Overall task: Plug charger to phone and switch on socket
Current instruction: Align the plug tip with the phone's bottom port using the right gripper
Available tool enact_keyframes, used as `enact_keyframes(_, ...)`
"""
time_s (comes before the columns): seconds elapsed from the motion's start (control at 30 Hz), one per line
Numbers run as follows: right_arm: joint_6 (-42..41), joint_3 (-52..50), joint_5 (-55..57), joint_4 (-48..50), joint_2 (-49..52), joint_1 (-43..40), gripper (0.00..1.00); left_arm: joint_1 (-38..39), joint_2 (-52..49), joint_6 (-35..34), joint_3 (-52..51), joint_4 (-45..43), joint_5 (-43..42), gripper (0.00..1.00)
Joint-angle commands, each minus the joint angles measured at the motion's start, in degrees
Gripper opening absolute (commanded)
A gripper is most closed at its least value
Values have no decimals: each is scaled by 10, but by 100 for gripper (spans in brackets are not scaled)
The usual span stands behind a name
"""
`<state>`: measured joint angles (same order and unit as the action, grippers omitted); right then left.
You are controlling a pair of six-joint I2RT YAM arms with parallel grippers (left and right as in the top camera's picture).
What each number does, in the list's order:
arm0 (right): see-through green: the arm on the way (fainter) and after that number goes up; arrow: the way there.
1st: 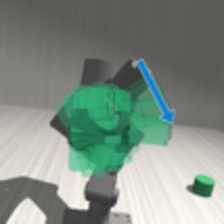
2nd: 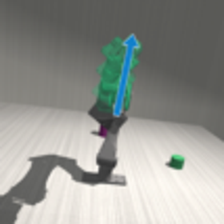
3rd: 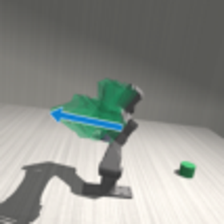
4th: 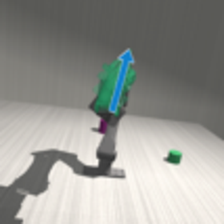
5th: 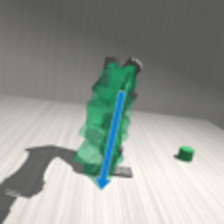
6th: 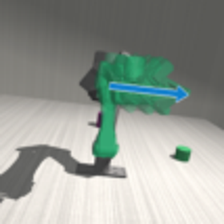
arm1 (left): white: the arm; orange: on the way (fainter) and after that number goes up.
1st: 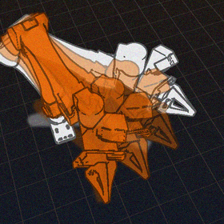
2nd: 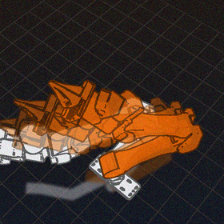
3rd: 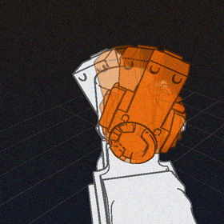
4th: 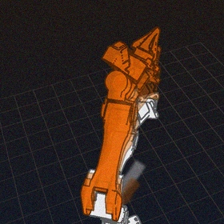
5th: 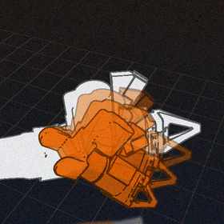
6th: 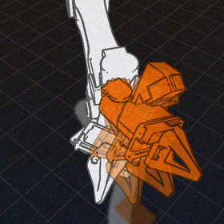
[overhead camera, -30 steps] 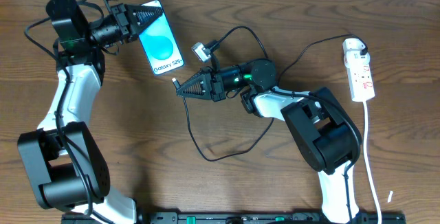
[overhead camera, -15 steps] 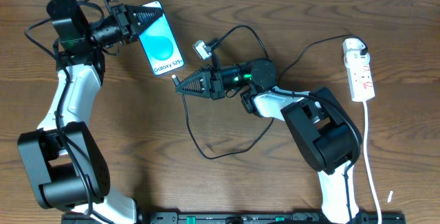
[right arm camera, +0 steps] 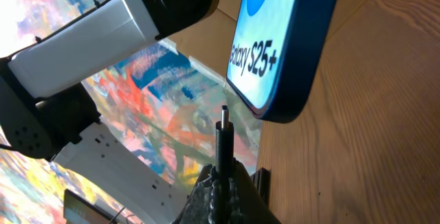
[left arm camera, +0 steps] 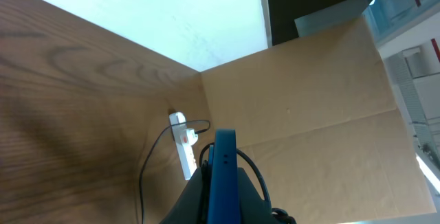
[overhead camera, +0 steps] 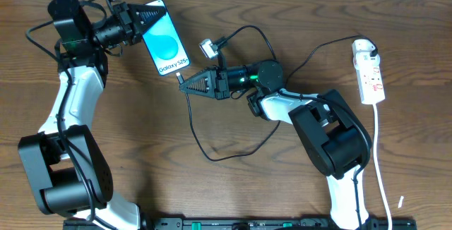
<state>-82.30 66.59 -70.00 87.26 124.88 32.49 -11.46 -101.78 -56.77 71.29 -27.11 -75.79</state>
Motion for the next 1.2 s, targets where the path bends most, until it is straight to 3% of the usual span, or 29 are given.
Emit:
enact_keyframes(0.0,-9,9,16,1,3,2,1,0,17,-6,11,-3,0,7)
enact_keyframes(1.17,-5,9,15,-20,3,1,1,7,17,7,11,-2,12,7)
